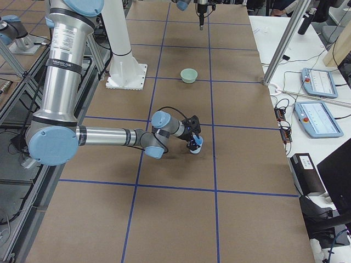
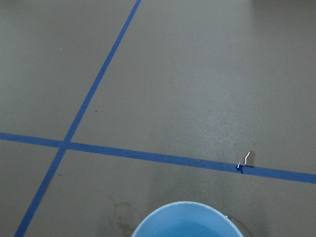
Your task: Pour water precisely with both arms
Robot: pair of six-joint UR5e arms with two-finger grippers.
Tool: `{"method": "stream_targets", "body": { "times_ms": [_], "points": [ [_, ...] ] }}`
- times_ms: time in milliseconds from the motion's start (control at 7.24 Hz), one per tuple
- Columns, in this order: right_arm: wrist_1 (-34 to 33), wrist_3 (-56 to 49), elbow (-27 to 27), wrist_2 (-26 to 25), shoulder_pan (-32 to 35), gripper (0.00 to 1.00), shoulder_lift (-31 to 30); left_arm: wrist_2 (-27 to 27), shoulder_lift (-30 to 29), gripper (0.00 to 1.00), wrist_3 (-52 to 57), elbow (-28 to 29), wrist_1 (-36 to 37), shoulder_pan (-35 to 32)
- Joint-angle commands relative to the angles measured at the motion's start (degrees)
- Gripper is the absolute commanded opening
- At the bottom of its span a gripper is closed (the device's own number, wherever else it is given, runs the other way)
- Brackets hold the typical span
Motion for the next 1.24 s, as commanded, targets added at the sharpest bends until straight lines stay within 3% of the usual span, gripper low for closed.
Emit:
{"method": "stream_targets", "body": {
  "times_ms": [0,276,415,553,691,829,1106],
  "points": [
    [-0.2,-1.3,0.2,7.2,6.8,0.99,-0.4,0.2,-0.6,0.99,-0.4,0.0,0.4,0.2],
    [-3.4,-7.1,-0.1,17.1,15.9,0.99,0.3,0.4,-3.4,0.99,-5.3,0.2,0.7,0.7],
    [-7.2,-11.8,0.4,21.4,19.8,0.99,0.7,1.4,-6.1,0.99,-10.0,0.5,0.7,3.9],
    [-13.0,-14.0,0.6,26.5,25.2,0.99,3.8,5.8,-8.9,0.99,-14.9,0.8,0.7,8.9],
    [-20.4,-15.7,0.5,34.2,30.9,0.99,6.6,8.1,-12.3,0.99,-17.8,1.6,1.3,12.6],
    [-29.4,-22.0,0.7,38.6,34.9,0.99,8.4,8.3,-16.9,0.99,-19.2,2.6,5.5,15.3],
    [-41.4,-38.3,0.8,39.2,37.4,0.99,9.3,14.5,-27.2,0.99,-19.3,6.5,14.9,20.5]
  ]
}}
